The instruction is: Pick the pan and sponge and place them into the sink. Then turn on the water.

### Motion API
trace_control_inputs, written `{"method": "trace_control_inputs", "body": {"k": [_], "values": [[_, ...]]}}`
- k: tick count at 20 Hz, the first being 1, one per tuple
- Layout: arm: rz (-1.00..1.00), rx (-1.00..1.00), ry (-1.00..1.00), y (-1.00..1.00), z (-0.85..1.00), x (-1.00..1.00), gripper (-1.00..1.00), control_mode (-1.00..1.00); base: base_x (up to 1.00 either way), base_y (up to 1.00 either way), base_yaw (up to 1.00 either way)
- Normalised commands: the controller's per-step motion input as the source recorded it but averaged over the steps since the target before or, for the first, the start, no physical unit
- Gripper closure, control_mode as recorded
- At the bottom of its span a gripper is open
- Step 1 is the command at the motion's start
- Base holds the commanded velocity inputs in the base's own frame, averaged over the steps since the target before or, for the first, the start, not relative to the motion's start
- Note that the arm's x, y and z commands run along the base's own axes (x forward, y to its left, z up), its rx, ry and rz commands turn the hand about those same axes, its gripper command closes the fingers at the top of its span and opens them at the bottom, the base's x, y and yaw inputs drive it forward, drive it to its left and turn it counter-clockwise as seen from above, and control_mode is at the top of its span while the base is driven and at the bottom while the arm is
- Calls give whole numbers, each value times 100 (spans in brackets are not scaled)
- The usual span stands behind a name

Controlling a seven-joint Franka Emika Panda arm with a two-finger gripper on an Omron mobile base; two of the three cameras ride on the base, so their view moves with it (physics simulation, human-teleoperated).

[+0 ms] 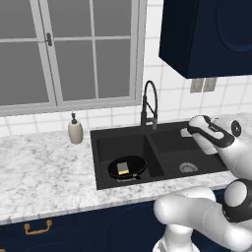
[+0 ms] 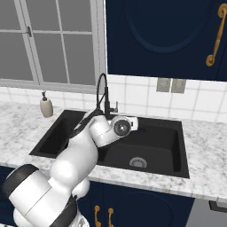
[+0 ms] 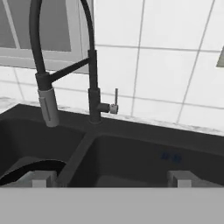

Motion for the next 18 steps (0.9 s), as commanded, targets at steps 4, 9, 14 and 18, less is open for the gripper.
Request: {"method": "trace_control_inputs", "body": {"k": [4, 9, 14, 18], "values": [[0, 1, -29, 0, 19, 25, -100, -100, 0, 0, 0], [15, -2, 1, 0, 18, 54, -100, -100, 0, 0, 0], [4, 1, -1, -2, -15, 38, -100, -100, 0, 0, 0], [0, 5, -4, 0, -26, 24, -100, -100, 0, 0, 0]]}}
